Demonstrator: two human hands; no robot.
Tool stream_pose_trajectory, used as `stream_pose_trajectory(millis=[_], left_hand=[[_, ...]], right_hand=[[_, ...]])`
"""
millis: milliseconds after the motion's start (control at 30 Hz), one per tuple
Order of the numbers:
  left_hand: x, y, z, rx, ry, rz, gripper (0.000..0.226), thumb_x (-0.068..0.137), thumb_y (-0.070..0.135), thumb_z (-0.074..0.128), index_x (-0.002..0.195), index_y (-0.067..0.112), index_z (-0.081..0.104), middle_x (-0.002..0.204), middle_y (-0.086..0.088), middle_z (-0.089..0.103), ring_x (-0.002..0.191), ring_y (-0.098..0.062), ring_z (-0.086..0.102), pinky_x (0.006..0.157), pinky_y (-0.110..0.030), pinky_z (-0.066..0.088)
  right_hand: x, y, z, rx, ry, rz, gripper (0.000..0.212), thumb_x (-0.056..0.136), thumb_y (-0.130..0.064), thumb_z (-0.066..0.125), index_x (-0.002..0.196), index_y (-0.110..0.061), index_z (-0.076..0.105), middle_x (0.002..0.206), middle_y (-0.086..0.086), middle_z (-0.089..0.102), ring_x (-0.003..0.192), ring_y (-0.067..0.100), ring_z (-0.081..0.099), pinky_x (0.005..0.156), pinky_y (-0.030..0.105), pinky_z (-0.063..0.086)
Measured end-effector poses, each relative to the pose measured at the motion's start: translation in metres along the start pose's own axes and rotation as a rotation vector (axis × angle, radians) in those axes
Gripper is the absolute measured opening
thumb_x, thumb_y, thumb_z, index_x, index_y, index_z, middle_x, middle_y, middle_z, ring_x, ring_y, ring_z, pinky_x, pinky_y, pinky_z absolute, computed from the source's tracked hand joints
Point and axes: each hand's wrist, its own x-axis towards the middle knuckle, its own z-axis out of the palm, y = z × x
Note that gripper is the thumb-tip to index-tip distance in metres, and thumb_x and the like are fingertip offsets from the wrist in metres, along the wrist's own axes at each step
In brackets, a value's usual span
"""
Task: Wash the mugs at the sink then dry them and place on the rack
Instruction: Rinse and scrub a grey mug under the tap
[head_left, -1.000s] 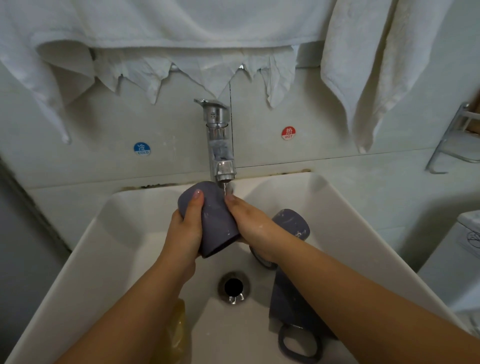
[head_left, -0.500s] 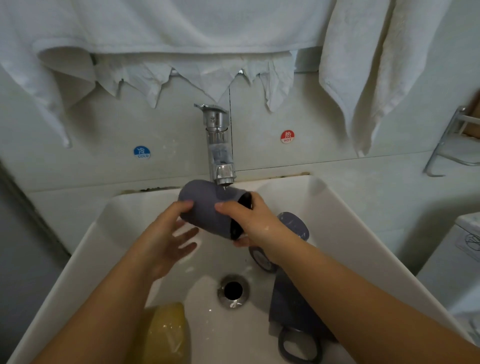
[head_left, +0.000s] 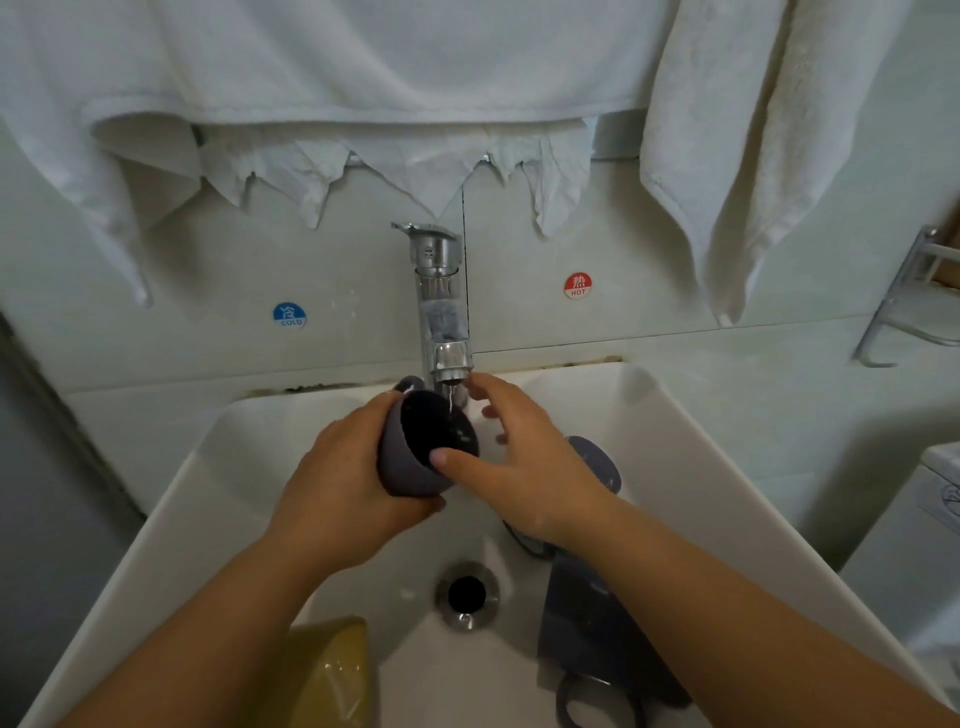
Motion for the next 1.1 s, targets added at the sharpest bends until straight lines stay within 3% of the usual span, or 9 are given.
stream_pose_trajectory(millis=[200, 333, 400, 500, 600, 667, 800, 933, 1100], left_hand=[[-0.002, -0.015, -0.001, 0.003, 0.038, 0.024, 0.087, 0.052, 0.056, 0.083, 0.129, 0.043, 0.045, 0.119, 0.02, 0.058, 0.109, -0.005, 0.056, 0.09, -0.037, 0.053], [0.004, -0.006, 0.005, 0.088, 0.062, 0.095, 0.077, 0.056, 0.046, 0.085, 0.124, 0.038, 0.05, 0.113, 0.016, 0.061, 0.106, -0.009, 0.056, 0.088, -0.034, 0.052], [0.006, -0.005, 0.006, 0.111, 0.064, 0.09, 0.078, 0.058, 0.041, 0.086, 0.127, 0.035, 0.05, 0.114, 0.014, 0.061, 0.108, -0.012, 0.055, 0.089, -0.036, 0.052], [0.006, -0.009, 0.007, 0.108, 0.048, 0.099, 0.078, 0.059, 0.044, 0.085, 0.127, 0.037, 0.048, 0.115, 0.018, 0.057, 0.11, -0.011, 0.053, 0.09, -0.034, 0.051], [0.005, -0.01, 0.007, 0.11, 0.076, 0.087, 0.078, 0.061, 0.043, 0.085, 0.129, 0.036, 0.047, 0.118, 0.017, 0.055, 0.113, -0.01, 0.05, 0.091, -0.03, 0.048], [0.005, -0.008, 0.008, 0.134, 0.083, 0.099, 0.077, 0.062, 0.043, 0.084, 0.128, 0.036, 0.047, 0.116, 0.02, 0.053, 0.114, -0.01, 0.049, 0.09, -0.028, 0.047], [0.004, -0.005, 0.012, 0.137, 0.037, 0.09, 0.083, 0.063, 0.042, 0.086, 0.134, 0.036, 0.043, 0.119, 0.02, 0.05, 0.118, -0.009, 0.047, 0.092, -0.024, 0.042], [0.006, -0.008, 0.012, 0.066, 0.035, 0.074, 0.086, 0.056, 0.055, 0.08, 0.133, 0.038, 0.044, 0.122, 0.015, 0.057, 0.114, -0.01, 0.053, 0.093, -0.037, 0.052], [0.003, -0.012, 0.016, 0.094, 0.024, 0.072, 0.088, 0.059, 0.056, 0.079, 0.135, 0.036, 0.041, 0.123, 0.015, 0.056, 0.115, -0.012, 0.051, 0.091, -0.039, 0.053]], right_hand=[[0.001, 0.011, 0.021, -0.516, -0.13, -0.408, 0.016, 0.088, -0.018, 0.057, 0.094, -0.013, 0.071, 0.094, 0.004, 0.07, 0.09, 0.022, 0.059, 0.091, 0.036, 0.043], [0.013, 0.023, 0.015, -0.684, -0.19, -0.444, 0.021, 0.092, -0.019, 0.053, 0.105, -0.02, 0.07, 0.113, -0.002, 0.069, 0.12, 0.016, 0.051, 0.12, 0.04, 0.008], [0.014, 0.031, 0.014, -0.824, -0.153, -0.486, 0.026, 0.089, -0.014, 0.052, 0.107, -0.02, 0.07, 0.113, -0.003, 0.07, 0.123, 0.017, 0.051, 0.12, 0.046, 0.008], [0.004, 0.025, 0.02, -0.368, -0.124, -0.374, 0.021, 0.088, -0.01, 0.055, 0.099, -0.015, 0.072, 0.097, -0.011, 0.069, 0.101, 0.015, 0.059, 0.099, 0.035, 0.044], [-0.003, 0.006, 0.024, 0.173, -0.228, -0.059, 0.03, 0.092, -0.004, 0.055, 0.111, -0.02, 0.071, 0.102, -0.017, 0.066, 0.106, 0.004, 0.06, 0.096, 0.02, 0.045], [-0.002, 0.006, 0.022, 0.12, -0.26, -0.068, 0.031, 0.092, -0.004, 0.054, 0.109, -0.023, 0.071, 0.103, -0.014, 0.065, 0.108, 0.007, 0.058, 0.101, 0.025, 0.041], [0.007, 0.027, 0.015, -0.716, -0.214, -0.329, 0.026, 0.093, -0.017, 0.052, 0.111, -0.023, 0.07, 0.125, -0.003, 0.063, 0.133, 0.014, 0.039, 0.118, 0.046, 0.003], [0.006, 0.02, 0.021, -0.172, -0.106, -0.205, 0.012, 0.083, -0.005, 0.062, 0.078, -0.014, 0.068, 0.086, 0.002, 0.067, 0.087, 0.016, 0.059, 0.088, 0.039, 0.049], [0.005, 0.01, 0.02, 0.159, -0.203, -0.016, 0.021, 0.083, -0.01, 0.071, 0.068, -0.018, 0.059, 0.073, -0.005, 0.058, 0.073, 0.007, 0.057, 0.075, 0.027, 0.051]])
